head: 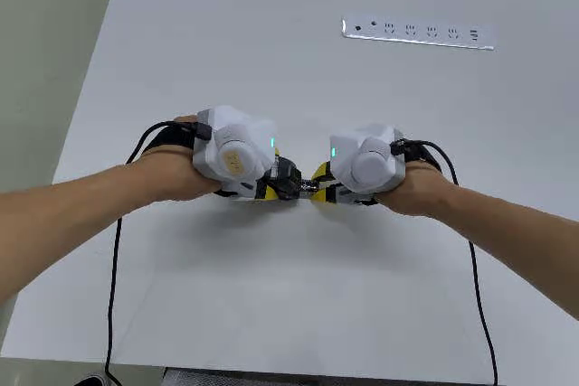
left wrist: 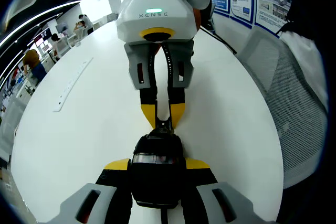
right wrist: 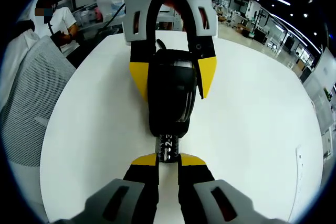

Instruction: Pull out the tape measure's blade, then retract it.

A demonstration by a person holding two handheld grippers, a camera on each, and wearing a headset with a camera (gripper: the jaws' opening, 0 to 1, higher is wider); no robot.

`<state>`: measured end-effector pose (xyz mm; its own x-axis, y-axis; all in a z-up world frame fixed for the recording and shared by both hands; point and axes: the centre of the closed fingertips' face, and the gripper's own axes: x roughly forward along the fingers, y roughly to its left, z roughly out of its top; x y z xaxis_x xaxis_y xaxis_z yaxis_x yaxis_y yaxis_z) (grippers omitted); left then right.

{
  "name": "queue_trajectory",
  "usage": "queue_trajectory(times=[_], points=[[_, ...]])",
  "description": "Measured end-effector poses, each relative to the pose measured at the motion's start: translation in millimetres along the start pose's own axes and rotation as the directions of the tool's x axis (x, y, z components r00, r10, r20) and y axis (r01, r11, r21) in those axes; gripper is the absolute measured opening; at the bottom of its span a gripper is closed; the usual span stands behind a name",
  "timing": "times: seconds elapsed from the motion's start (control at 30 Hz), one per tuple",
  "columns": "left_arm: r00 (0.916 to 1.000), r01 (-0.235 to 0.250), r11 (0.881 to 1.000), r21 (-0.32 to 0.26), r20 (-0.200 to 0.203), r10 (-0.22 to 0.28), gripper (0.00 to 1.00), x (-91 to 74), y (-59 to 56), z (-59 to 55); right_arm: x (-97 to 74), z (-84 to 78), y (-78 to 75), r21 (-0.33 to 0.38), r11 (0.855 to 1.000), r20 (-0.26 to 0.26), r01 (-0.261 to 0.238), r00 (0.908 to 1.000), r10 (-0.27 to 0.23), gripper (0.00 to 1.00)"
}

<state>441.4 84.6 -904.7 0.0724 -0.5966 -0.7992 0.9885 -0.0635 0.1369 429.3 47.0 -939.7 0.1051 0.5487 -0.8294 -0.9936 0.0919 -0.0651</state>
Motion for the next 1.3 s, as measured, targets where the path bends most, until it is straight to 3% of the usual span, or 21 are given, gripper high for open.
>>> queue_trajectory(times=[1.3], points=[[0.9999,0.008,1.000,0.005,-0.010,-0.008,0.32,-0.8,-0.8,0.9,-27.3,-40.6,1.4,0.023,1.000,-0.034,0.013,0.9993,-0.012,0.12]])
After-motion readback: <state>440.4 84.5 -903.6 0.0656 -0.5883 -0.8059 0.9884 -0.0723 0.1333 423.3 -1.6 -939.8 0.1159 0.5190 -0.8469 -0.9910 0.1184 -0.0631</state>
